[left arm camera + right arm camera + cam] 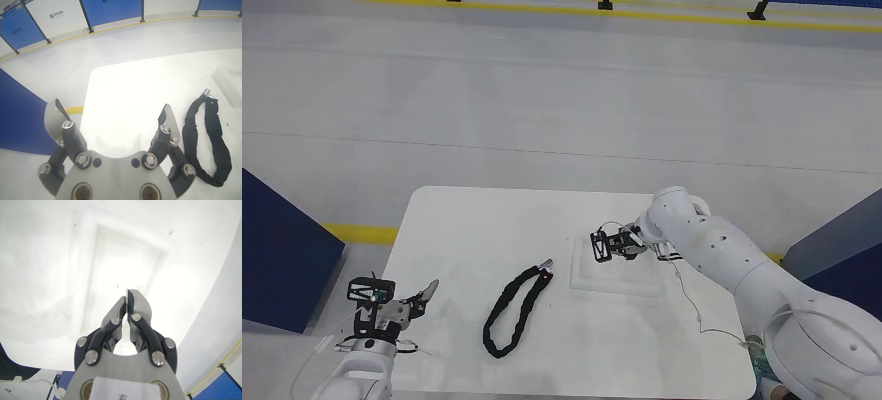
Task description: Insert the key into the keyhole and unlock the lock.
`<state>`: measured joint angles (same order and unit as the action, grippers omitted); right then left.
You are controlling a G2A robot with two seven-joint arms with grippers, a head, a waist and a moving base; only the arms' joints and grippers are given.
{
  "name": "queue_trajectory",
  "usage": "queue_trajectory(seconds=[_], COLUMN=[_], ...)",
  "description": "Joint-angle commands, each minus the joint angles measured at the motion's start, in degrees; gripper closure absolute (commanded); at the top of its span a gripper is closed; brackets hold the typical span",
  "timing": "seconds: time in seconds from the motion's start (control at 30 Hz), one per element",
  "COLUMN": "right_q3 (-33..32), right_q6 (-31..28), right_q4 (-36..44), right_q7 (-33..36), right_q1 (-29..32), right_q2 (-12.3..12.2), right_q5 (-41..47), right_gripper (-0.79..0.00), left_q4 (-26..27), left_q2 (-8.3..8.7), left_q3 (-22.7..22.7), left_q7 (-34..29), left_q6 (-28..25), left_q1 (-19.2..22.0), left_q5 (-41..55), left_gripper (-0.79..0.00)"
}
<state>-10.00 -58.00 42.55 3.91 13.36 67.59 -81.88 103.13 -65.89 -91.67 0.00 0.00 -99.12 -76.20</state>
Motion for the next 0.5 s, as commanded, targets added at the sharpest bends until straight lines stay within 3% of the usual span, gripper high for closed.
queue_trajectory(seconds=[0.0,0.27,0.47], right_q3=[-0.52,-2.37,-3.89], right_q6=[0.0,0.0,0.0], right_q4=[-0.31,-5.46,-10.11], right_q7=[-1.76,-4.8,-2.78], right_q1=[-0.56,0.72,5.13], right_q2=[-0.75,-4.63,-7.78], right_q5=[2.26,15.93,33.54], right_gripper=[0.0,0.0,0.0], left_q4=[0.0,0.0,0.0], left_q2=[0.0,0.0,0.0], left_q3=[0.0,0.0,0.0], left_q7=[0.0,0.0,0.0], left_q6=[0.0,0.0,0.0], left_q1=[0.0,0.0,0.0], left_q5=[0.0,0.0,0.0], left_gripper=[-0.785,-0.785,-0.785])
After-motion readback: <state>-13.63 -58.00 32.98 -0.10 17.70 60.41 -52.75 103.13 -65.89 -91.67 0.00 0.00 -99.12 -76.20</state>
